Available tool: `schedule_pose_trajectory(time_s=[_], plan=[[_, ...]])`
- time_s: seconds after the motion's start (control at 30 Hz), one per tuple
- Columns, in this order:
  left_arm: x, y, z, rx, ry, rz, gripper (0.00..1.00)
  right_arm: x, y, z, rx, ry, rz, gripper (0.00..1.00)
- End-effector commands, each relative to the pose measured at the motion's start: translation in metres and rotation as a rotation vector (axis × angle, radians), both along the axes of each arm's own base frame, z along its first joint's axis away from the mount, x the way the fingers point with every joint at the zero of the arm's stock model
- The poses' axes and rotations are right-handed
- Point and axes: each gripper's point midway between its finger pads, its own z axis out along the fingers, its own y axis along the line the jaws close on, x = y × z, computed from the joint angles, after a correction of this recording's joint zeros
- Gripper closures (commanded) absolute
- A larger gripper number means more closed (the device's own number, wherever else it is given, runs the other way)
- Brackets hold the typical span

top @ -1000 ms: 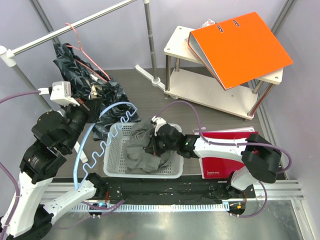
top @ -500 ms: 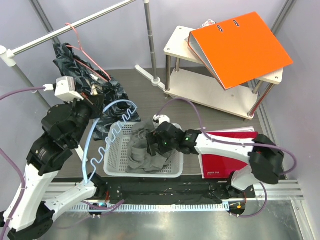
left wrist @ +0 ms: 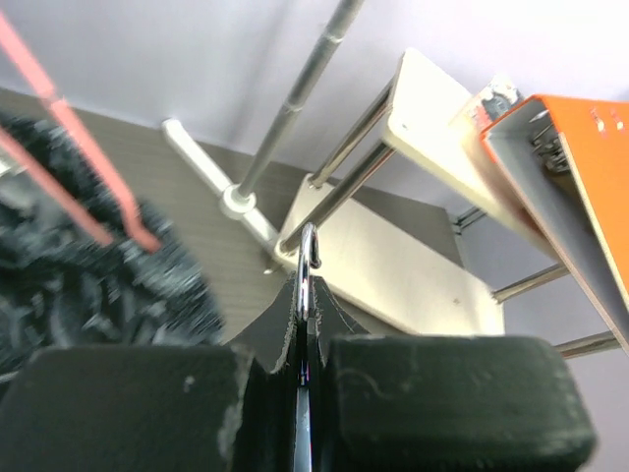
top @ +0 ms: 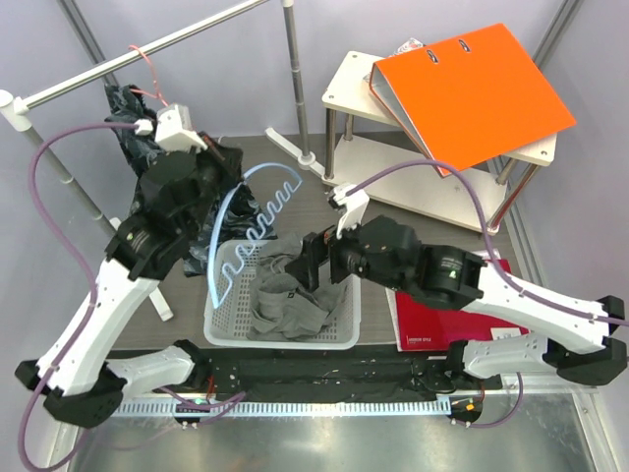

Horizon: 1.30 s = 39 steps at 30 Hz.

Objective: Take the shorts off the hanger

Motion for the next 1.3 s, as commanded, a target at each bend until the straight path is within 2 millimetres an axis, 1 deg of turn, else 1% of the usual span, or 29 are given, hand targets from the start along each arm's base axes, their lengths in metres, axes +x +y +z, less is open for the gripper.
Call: schedule_pose_trajectory(time_s=[0.0,0.03,0.07,0.1,0.13,0.17,0.2,0.23,0.3,0.33,0.37,0.4,0.43,0.47,0.5,0.53,0.57,0.63,0.73,0.77,0.83,0.87,0.9,0.97,1.03,1.07,1.1,1.2,1.27], plan=[[0.013,-0.005,0.067,-0.144,-0.157,0.023,1.00,-0.017,0.008,0.067,0.112,-0.145,0.165,0.00],[0.018,-0.002,0.068,-0.148,-0.156,0.058,1.00,-0.022,0.012,0.080,0.142,-0.172,0.200,0.00],[0.028,0.004,0.060,-0.129,-0.128,0.125,0.99,-0.023,0.016,0.094,0.169,-0.228,0.232,0.00],[0.031,0.009,0.067,-0.132,-0.134,0.166,1.00,-0.020,0.021,0.098,0.169,-0.248,0.231,0.00],[0.035,0.012,0.065,-0.119,-0.120,0.195,1.00,-0.018,0.022,0.116,0.196,-0.281,0.223,0.00],[0.039,0.017,0.064,-0.105,-0.109,0.236,1.00,-0.014,0.024,0.121,0.190,-0.299,0.213,0.00],[0.048,0.012,0.055,-0.071,-0.078,0.246,1.00,-0.010,0.027,0.126,0.173,-0.326,0.210,0.00],[0.050,0.012,0.059,-0.059,-0.086,0.247,1.00,-0.008,0.037,0.132,0.156,-0.333,0.221,0.00],[0.059,0.008,0.053,-0.032,-0.071,0.259,1.00,-0.009,0.045,0.138,0.133,-0.361,0.248,0.00],[0.061,0.007,0.050,-0.012,-0.064,0.260,1.00,-0.012,0.054,0.146,0.140,-0.369,0.258,0.00],[0.062,0.007,0.053,-0.009,-0.065,0.260,1.00,-0.015,0.058,0.148,0.138,-0.373,0.265,0.00],[0.064,0.006,0.050,0.007,-0.058,0.262,1.00,-0.016,0.062,0.152,0.142,-0.382,0.264,0.00],[0.066,0.006,0.047,0.020,-0.051,0.275,1.00,-0.016,0.062,0.166,0.160,-0.402,0.244,0.00],[0.067,0.007,0.045,0.029,-0.049,0.282,1.00,-0.016,0.071,0.160,0.136,-0.397,0.239,0.00],[0.068,0.008,0.044,0.033,-0.048,0.291,1.00,-0.013,0.073,0.162,0.132,-0.397,0.218,0.00],[0.068,0.010,0.044,0.034,-0.047,0.305,1.00,-0.003,0.069,0.169,0.128,-0.406,0.149,0.00],[0.067,0.012,0.044,0.033,-0.048,0.311,1.00,0.003,0.076,0.156,0.081,-0.397,0.126,0.00],[0.066,0.015,0.045,0.029,-0.053,0.324,1.00,0.013,0.076,0.148,0.034,-0.396,0.068,0.00],[0.065,0.016,0.047,0.027,-0.055,0.327,1.00,0.026,0.080,0.129,-0.042,-0.409,-0.029,0.00],[0.064,0.017,0.047,0.021,-0.056,0.327,1.00,0.031,0.079,0.125,-0.069,-0.421,-0.073,0.02],[0.064,0.017,0.043,0.022,-0.050,0.329,1.00,0.035,0.082,0.115,-0.104,-0.428,-0.115,0.05],[0.063,0.018,0.045,0.016,-0.053,0.332,1.00,0.043,0.075,0.113,-0.141,-0.443,-0.190,0.09],[0.063,0.019,0.042,0.021,-0.048,0.335,1.00,0.041,0.076,0.107,-0.164,-0.452,-0.205,0.12],[0.061,0.020,0.042,0.022,-0.048,0.338,1.00,0.042,0.070,0.110,-0.172,-0.471,-0.249,0.18],[0.061,0.021,0.040,0.027,-0.046,0.341,1.00,0.038,0.067,0.114,-0.165,-0.490,-0.264,0.23],[0.061,0.021,0.039,0.029,-0.044,0.343,1.00,0.037,0.066,0.115,-0.164,-0.495,-0.266,0.29],[0.060,0.022,0.040,0.021,-0.046,0.341,1.00,0.037,0.065,0.118,-0.157,-0.497,-0.272,0.31],[0.059,0.021,0.038,0.014,-0.045,0.336,1.00,0.038,0.062,0.119,-0.161,-0.503,-0.283,0.39],[0.058,0.021,0.038,0.011,-0.045,0.336,1.00,0.037,0.061,0.119,-0.163,-0.503,-0.286,0.46]])
